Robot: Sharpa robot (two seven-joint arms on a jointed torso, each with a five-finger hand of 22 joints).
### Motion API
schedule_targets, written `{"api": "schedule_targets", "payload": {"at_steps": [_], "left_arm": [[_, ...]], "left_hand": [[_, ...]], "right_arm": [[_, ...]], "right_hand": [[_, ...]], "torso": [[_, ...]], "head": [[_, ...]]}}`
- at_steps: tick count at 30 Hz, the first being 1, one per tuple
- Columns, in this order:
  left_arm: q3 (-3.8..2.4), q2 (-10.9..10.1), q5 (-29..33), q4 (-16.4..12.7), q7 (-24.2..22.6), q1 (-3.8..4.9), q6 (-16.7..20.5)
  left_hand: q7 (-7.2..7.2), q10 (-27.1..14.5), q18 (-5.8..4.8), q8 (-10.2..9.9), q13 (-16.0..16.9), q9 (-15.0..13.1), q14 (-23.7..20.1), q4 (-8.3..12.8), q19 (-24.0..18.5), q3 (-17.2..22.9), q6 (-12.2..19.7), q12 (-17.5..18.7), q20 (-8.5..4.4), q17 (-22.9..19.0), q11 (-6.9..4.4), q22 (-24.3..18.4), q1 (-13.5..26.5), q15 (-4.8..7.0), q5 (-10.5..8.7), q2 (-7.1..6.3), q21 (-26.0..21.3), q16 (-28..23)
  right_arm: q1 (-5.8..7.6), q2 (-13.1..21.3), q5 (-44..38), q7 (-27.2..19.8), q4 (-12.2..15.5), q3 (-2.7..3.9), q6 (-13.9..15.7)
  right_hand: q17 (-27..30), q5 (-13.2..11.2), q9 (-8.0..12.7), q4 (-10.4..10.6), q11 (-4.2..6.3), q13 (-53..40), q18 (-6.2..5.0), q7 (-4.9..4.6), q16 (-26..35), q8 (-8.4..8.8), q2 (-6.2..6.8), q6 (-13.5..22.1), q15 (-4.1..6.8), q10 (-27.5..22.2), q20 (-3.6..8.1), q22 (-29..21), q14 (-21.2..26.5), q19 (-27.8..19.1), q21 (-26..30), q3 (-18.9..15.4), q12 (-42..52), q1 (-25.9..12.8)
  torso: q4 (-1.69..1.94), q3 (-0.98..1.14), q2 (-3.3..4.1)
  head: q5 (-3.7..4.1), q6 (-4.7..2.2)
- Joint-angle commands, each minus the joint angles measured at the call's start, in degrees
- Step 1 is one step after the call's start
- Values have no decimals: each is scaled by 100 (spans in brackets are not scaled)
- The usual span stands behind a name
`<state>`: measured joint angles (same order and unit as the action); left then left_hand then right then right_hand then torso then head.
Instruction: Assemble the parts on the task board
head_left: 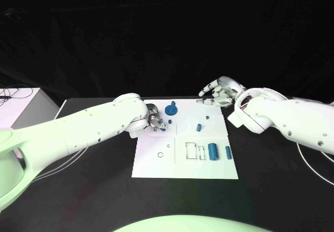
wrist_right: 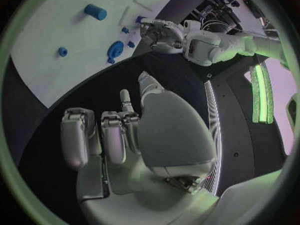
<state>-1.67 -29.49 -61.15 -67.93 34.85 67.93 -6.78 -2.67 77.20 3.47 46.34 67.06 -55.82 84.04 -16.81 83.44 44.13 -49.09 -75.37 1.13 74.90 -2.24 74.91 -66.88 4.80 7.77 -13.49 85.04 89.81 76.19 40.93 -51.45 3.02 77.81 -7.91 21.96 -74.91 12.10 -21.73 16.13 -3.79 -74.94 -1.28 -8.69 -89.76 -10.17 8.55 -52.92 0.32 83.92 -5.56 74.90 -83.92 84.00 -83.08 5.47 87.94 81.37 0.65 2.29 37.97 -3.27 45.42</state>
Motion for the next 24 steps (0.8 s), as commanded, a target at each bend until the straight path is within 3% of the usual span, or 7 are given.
{"api": "schedule_targets", "payload": {"at_steps": [1,9,24], "left_arm": [[-1,37,-62,24,-55,0,-74],[12,173,-84,185,-64,-11,-90],[61,253,-114,277,-54,-42,-235]], "left_hand": [[85,43,-85,5,-3,9,596,1134,21,1102,-59,-4,-2,1510,8,280,-10,35,26,34,20,19],[85,43,-85,5,-3,9,596,1134,21,1102,-59,-4,-2,1510,8,280,-10,35,26,34,20,19],[83,39,-86,0,-14,3,596,1149,24,1121,-62,4,-2,1510,9,286,-5,36,25,37,22,19]], "right_arm": [[-3,-2,-52,-23,7,2,-76],[-3,1,-52,-23,19,2,-86],[-3,13,-53,-22,41,2,-102]], "right_hand": [[-1509,36,-5,24,-4,-1377,-52,1,-24,-32,14,44,7,473,26,979,-608,347,37,21,-22,-44],[-1509,36,-5,24,-4,-1377,-52,1,-24,-32,14,44,7,473,26,979,-608,347,37,21,-22,-44],[-1509,36,-5,24,-4,-1377,-52,1,-24,-32,14,44,7,473,26,979,-608,347,37,21,-22,-44]], "torso": [[-1,3,3],[-17,2,3],[-2,-2,-5]], "head": [[-4,6],[-4,28],[24,48]]}}
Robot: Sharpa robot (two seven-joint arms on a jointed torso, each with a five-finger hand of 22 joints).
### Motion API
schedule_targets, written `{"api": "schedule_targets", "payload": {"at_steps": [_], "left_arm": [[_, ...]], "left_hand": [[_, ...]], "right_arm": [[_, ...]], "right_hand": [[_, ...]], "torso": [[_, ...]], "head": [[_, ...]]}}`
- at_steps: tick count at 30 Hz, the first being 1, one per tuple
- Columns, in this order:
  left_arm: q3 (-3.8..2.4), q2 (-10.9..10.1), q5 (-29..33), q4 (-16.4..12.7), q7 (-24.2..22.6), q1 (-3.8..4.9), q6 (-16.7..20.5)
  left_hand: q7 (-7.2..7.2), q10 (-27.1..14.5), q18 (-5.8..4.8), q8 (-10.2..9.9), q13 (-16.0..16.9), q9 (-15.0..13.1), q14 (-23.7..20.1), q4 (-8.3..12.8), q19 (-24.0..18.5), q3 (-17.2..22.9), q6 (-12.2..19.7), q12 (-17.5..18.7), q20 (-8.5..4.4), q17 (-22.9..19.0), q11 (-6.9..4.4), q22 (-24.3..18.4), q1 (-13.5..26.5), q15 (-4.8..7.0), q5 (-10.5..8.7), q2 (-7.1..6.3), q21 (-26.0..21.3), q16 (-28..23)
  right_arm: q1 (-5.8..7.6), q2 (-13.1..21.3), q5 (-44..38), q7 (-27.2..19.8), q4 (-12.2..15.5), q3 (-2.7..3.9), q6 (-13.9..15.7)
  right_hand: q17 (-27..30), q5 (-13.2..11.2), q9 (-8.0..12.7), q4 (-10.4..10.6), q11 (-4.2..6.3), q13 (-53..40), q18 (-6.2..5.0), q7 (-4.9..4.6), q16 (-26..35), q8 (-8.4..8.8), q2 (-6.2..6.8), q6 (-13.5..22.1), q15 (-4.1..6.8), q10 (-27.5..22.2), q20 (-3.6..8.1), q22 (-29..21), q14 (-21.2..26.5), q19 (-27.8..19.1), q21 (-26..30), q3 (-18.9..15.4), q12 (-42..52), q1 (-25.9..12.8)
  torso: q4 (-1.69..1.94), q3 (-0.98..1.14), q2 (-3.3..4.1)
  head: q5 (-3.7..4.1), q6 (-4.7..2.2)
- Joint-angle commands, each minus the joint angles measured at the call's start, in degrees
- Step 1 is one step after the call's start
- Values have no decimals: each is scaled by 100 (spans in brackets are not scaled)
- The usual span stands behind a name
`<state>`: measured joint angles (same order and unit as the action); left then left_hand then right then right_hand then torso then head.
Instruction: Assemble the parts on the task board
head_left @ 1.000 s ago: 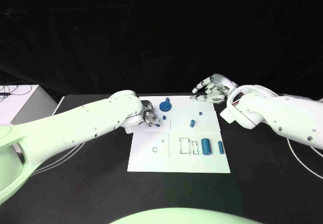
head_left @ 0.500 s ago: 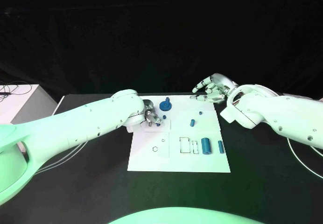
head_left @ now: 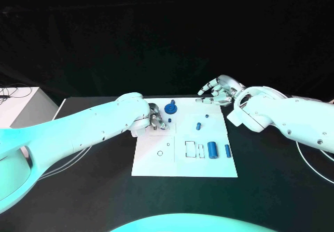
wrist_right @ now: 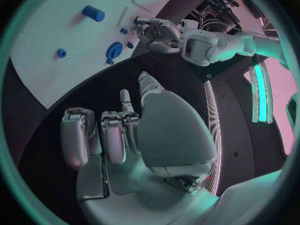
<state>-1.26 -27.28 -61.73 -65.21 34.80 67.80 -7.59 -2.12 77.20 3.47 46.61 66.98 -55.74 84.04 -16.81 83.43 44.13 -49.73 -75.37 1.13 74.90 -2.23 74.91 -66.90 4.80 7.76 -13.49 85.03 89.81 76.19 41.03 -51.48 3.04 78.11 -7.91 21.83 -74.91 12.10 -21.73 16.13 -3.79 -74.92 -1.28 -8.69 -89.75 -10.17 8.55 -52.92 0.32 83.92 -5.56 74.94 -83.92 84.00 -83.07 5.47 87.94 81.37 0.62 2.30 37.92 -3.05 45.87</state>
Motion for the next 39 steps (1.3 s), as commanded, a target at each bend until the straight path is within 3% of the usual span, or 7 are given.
{"api": "schedule_targets", "payload": {"at_steps": [1,16,27,32,39], "left_arm": [[23,34,-66,4,-46,-29,-183],[32,-26,-8,-22,-70,-45,-43],[0,-204,335,-191,-98,-46,-78],[-105,-315,530,-262,-104,-27,-263],[-255,-402,672,-272,-76,86,-640]], "left_hand": [[28,39,-87,-27,-7,-5,596,1149,24,1121,1,4,-2,1510,9,286,-3,35,26,36,22,19],[26,28,-85,-31,-27,-8,596,1154,19,1131,1,18,-2,1510,11,277,2,35,26,40,18,19],[13,-12,-77,-52,-93,-18,596,1131,-1,1161,19,68,-1,1510,23,240,47,26,5,76,2,19],[14,-10,-78,-56,-85,-21,596,1145,1,1176,24,64,1,1510,22,246,41,26,8,79,4,19],[14,-11,-81,-59,-82,-27,596,1167,7,1195,26,64,3,1510,21,260,34,26,17,79,8,19]], "right_arm": [[-3,4,-51,-24,10,2,-89],[-3,12,-51,-26,16,2,-91],[-5,23,-51,-26,14,2,-96],[-8,26,-51,-22,8,2,-98],[-11,24,-51,-14,-4,2,-108]], "right_hand": [[-1509,31,-14,23,-4,-1377,-52,1,-25,-37,16,50,8,471,26,974,-608,346,41,24,-25,-51],[-1509,31,-14,23,-4,-1377,-52,1,-25,-37,16,50,8,471,26,974,-608,346,41,24,-25,-51],[-1509,31,-14,23,-4,-1377,-52,1,-25,-37,16,50,8,471,26,974,-608,346,41,24,-25,-51],[-1509,31,-14,23,-4,-1377,-52,1,-25,-37,16,50,8,471,26,974,-608,346,41,24,-25,-51],[-1509,31,-14,23,-4,-1377,-52,1,-25,-37,16,50,8,471,26,974,-608,346,41,24,-25,-51]], "torso": [[3,-4,1],[7,-7,5],[6,-9,1],[10,-3,-11],[2,-4,-3]], "head": [[4,3],[0,-15],[1,-35],[-2,-45],[-13,-76]]}}
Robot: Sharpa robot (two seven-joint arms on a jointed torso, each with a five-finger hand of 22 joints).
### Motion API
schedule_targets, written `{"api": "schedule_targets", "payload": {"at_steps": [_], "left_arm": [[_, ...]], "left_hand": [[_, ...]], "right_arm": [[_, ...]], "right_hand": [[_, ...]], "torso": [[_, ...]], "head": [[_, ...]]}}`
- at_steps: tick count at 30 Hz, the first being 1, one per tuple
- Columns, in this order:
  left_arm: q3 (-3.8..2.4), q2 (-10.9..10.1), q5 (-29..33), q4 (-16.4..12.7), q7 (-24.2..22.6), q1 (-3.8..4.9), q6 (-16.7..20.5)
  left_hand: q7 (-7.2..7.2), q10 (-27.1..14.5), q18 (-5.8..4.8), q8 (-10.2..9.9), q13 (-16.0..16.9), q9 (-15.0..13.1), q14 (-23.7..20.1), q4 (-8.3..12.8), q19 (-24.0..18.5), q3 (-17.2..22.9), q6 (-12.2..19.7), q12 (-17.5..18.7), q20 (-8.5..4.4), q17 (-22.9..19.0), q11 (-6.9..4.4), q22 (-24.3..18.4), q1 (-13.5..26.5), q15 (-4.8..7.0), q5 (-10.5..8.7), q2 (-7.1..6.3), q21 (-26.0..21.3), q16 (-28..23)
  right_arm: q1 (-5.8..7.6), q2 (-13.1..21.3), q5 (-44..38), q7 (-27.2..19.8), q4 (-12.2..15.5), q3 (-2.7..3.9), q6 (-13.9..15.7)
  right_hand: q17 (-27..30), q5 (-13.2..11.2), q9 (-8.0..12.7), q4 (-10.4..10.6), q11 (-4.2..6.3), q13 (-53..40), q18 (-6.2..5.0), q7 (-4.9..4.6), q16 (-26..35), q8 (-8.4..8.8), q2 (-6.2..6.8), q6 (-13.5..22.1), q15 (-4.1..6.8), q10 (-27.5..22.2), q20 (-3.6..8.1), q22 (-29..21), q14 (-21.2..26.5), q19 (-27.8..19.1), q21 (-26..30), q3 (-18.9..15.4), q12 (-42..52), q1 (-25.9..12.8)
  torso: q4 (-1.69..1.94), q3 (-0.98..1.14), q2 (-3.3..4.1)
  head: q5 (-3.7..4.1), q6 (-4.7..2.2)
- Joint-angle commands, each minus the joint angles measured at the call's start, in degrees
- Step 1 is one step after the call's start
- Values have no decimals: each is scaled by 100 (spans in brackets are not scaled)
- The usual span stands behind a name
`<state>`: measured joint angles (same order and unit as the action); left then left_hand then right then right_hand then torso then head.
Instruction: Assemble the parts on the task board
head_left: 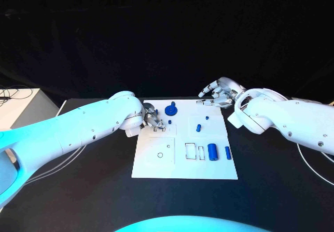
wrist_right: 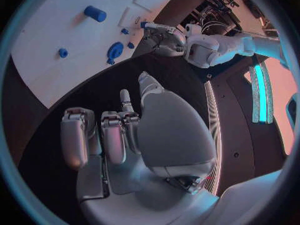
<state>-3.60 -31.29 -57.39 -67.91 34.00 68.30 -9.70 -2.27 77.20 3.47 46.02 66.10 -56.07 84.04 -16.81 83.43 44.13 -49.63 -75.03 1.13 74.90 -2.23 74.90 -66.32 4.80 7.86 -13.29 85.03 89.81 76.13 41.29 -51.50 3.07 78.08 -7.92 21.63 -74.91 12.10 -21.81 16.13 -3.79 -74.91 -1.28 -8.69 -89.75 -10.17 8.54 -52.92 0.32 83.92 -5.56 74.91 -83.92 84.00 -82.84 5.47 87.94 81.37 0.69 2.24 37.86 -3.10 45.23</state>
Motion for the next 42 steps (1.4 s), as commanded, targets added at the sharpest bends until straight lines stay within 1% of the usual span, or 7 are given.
{"api": "schedule_targets", "payload": {"at_steps": [1,6,14,21,29,36,42], "left_arm": [[-33,1,251,15,13,52,-493],[-67,107,326,219,68,150,-891],[-76,464,536,773,148,271,-1517],[-62,829,602,1305,191,381,-1968],[26,1111,484,1713,185,498,-2004],[129,1154,434,1763,211,533,-1928],[219,1140,433,1734,224,540,-1868]], "left_hand": [[29,-11,-81,1,5,6,596,1167,8,1195,17,30,3,1510,21,260,-23,26,7,59,9,19],[28,-19,-81,-2,-5,2,596,1180,7,1205,19,38,4,1510,21,259,-27,26,12,55,8,19],[24,-28,-81,-9,-13,-5,596,1211,5,1222,25,45,7,1510,25,259,-33,24,23,46,8,19],[11,-30,-85,-28,-9,-22,596,1281,12,1238,18,44,18,1510,35,279,-28,15,121,19,14,19],[-1,-7,-95,-65,20,-48,596,1350,38,1202,-19,22,33,1510,45,335,9,4,358,15,37,19],[1,16,-98,-95,38,-82,596,1390,47,1148,-54,10,37,1510,43,354,58,5,609,23,45,19],[3,23,-97,-104,44,-92,596,1404,44,1131,-65,6,37,1510,40,349,71,6,684,24,42,19]], "right_arm": [[-6,-3,-49,-16,-2,2,-89],[-8,-13,-49,-13,-7,2,-97],[-18,-48,-49,-15,-22,2,-103],[-20,-89,-49,-15,-35,2,-106],[-21,-114,-49,-15,-44,2,-105],[-21,-110,-49,-14,-45,2,-99],[-21,-106,-49,-15,-44,2,-92]], "right_hand": [[-1509,30,-6,23,-4,-1379,-52,1,-25,-37,16,50,8,471,26,976,-608,346,17,24,-25,-51],[-1509,30,-6,23,-4,-1379,-52,1,-25,-37,16,50,8,471,26,976,-608,346,17,24,-25,-51],[-1509,30,-6,23,-4,-1379,-52,1,-25,-37,16,50,8,471,26,976,-608,346,17,24,-25,-51],[-1509,30,-6,23,-4,-1379,-52,1,-25,-37,16,50,8,471,26,976,-608,346,17,24,-25,-51],[-1509,30,-6,23,-4,-1379,-52,1,-25,-37,16,50,8,471,26,976,-608,346,17,24,-25,-51],[-1509,30,-6,23,-4,-1379,-52,1,-25,-37,16,50,8,471,26,976,-608,346,17,24,-25,-51],[-1509,23,-26,20,-3,-1382,-52,2,-25,-51,17,60,9,475,27,979,-608,348,16,32,-20,-62]], "torso": [[-6,1,3],[-15,5,11],[-37,18,12],[-30,12,16],[-16,15,13],[19,9,4],[12,0,8]], "head": [[-8,-12],[-19,-31],[-35,-52],[-27,-51],[-10,-17],[-1,19],[-16,36]]}}
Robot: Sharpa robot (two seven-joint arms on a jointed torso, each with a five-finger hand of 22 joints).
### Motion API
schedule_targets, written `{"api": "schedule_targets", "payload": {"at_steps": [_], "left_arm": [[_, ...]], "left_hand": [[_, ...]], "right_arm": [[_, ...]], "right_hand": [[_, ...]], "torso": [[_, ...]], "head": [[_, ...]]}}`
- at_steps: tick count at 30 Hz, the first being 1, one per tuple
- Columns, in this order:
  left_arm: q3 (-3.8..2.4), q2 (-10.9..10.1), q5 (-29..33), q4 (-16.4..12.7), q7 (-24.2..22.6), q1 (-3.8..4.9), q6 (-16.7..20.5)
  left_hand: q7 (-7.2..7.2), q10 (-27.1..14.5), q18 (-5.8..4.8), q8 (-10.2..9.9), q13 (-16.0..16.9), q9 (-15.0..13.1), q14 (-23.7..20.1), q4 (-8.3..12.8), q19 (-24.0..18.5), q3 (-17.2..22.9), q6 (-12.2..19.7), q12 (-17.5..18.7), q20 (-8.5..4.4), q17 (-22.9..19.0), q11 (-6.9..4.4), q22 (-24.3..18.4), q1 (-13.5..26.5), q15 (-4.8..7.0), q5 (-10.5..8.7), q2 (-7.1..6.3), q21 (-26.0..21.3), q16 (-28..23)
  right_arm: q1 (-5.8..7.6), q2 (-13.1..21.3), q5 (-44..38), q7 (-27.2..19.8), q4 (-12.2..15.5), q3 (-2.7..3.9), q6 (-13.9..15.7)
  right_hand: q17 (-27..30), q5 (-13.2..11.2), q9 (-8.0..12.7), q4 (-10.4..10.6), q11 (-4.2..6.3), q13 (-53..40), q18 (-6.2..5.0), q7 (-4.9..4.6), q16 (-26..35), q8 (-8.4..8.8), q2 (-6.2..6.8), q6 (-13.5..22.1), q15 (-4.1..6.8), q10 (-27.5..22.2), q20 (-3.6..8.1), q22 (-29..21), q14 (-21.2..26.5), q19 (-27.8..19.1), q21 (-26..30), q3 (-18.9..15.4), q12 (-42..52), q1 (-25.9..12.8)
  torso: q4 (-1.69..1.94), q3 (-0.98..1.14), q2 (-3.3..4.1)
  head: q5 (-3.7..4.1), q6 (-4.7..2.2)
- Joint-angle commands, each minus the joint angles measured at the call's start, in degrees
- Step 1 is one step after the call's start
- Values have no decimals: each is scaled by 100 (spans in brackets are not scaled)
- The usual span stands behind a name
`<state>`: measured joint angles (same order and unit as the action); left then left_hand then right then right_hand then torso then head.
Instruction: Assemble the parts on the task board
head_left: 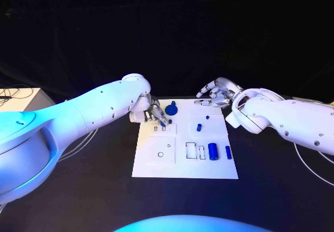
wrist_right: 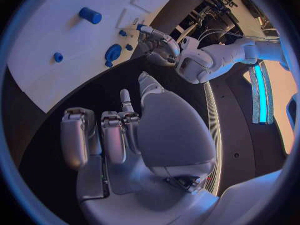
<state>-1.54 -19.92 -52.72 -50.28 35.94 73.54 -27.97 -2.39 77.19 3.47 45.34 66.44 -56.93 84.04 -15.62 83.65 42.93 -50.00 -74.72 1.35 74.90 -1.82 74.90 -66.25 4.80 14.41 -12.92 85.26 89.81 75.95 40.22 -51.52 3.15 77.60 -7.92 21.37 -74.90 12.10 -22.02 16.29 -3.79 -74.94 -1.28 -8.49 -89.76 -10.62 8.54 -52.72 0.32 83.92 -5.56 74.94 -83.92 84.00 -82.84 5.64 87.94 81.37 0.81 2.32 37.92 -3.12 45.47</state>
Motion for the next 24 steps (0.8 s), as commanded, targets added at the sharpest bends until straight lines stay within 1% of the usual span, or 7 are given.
{"api": "schedule_targets", "payload": {"at_steps": [1,2,4,15,19,24], "left_arm": [[25,-4,-44,-48,35,17,-1],[31,-8,-61,-63,38,17,27],[44,-18,-84,-97,44,17,74],[80,12,-76,-123,42,11,318],[86,31,-72,-120,43,9,308],[95,38,-70,-113,49,8,164]], "left_hand": [[15,28,-97,-38,16,-9,596,1287,21,1246,-31,-29,15,1510,-1,348,67,7,45,-12,18,19],[15,30,-98,-39,19,-10,596,1288,24,1244,-32,-32,15,1510,-1,353,69,7,53,-12,21,19],[19,43,-99,-44,34,-21,596,1304,29,1231,-46,-42,14,1510,-4,362,79,10,130,-9,23,19],[21,58,-99,-48,54,-28,596,1308,28,1217,-55,-55,12,1510,-5,360,93,12,175,-9,23,19],[21,58,-99,-48,54,-28,596,1308,28,1217,-55,-55,12,1510,-5,360,93,12,175,-9,23,19],[21,56,-101,-49,46,-30,596,1309,34,1213,-57,-51,11,1510,-6,370,97,12,189,-9,27,19]], "right_arm": [[-3,3,-48,-25,4,2,-65],[-3,4,-48,-25,4,2,-64],[-3,4,-49,-26,1,2,-62],[-3,-5,-50,-59,1,2,10],[-3,-6,-50,-71,2,2,33],[-3,-6,-50,-73,-2,2,35]], "right_hand": [[-1510,23,-5,4,-3,-1378,-52,-18,-24,-7,17,39,9,475,27,976,-608,348,17,16,-20,-62],[-1510,23,-5,4,-3,-1378,-52,-18,-24,-7,17,39,9,475,27,976,-608,348,17,16,-20,-62],[-1510,23,-5,4,-3,-1378,-52,-18,-24,-7,17,39,9,475,27,976,-608,348,17,16,-20,-62],[-1510,23,-10,1,-3,-1368,-56,-18,-24,-9,20,44,9,463,27,963,-608,342,35,18,-39,-60],[-1510,23,-10,1,-3,-1360,-61,-18,-24,-9,21,45,9,455,27,948,-608,335,56,18,-52,-60],[-1510,23,-10,1,-3,-1360,-61,-18,-24,-9,21,45,9,455,27,948,-608,335,56,18,-52,-60]], "torso": [[0,-10,4],[3,-11,4],[3,-12,6],[-15,-10,18],[-17,-7,15],[-8,-2,10]], "head": [[-14,19],[-12,21],[-17,22],[-42,28],[-38,42],[-31,65]]}}
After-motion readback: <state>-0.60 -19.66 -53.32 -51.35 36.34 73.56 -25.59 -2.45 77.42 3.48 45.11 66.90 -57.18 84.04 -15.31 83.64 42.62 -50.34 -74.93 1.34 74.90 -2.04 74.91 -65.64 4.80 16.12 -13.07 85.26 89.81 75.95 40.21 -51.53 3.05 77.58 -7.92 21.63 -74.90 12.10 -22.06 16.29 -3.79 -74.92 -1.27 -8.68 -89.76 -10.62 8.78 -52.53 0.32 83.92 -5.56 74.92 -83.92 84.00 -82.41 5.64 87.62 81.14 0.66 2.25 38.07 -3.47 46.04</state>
